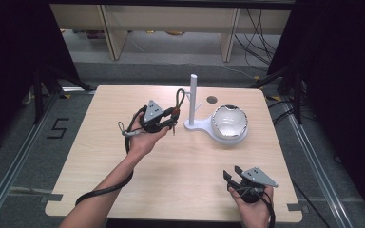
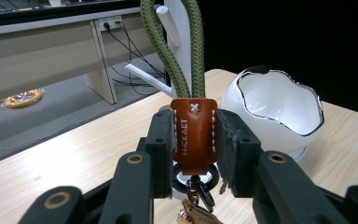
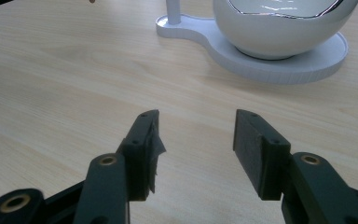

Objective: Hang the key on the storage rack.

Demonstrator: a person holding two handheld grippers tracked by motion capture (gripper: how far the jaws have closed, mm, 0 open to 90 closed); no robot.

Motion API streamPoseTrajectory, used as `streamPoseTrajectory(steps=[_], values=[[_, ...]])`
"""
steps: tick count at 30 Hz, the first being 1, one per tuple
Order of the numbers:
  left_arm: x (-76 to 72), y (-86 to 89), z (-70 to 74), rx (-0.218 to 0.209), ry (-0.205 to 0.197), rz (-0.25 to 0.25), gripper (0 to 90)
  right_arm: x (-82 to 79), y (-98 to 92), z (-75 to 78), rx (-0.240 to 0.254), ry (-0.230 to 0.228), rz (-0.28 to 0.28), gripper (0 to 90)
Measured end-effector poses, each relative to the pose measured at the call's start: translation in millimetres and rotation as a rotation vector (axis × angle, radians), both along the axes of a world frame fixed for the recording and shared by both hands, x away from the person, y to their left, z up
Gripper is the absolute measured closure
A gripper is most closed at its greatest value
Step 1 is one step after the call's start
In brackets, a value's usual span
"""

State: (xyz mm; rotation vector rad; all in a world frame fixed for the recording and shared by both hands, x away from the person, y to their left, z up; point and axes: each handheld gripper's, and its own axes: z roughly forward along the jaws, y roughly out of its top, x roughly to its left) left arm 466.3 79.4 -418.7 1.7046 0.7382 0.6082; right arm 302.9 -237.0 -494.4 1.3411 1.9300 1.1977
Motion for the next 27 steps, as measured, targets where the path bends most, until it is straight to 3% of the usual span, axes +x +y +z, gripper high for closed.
streamPoseTrajectory(steps=[27], values=[[14.5,-10.3,-6.8,0.008,0.046,0.012,67.3,0.1,0.3,0.1,0.009,-0.005,0.000,51.5]])
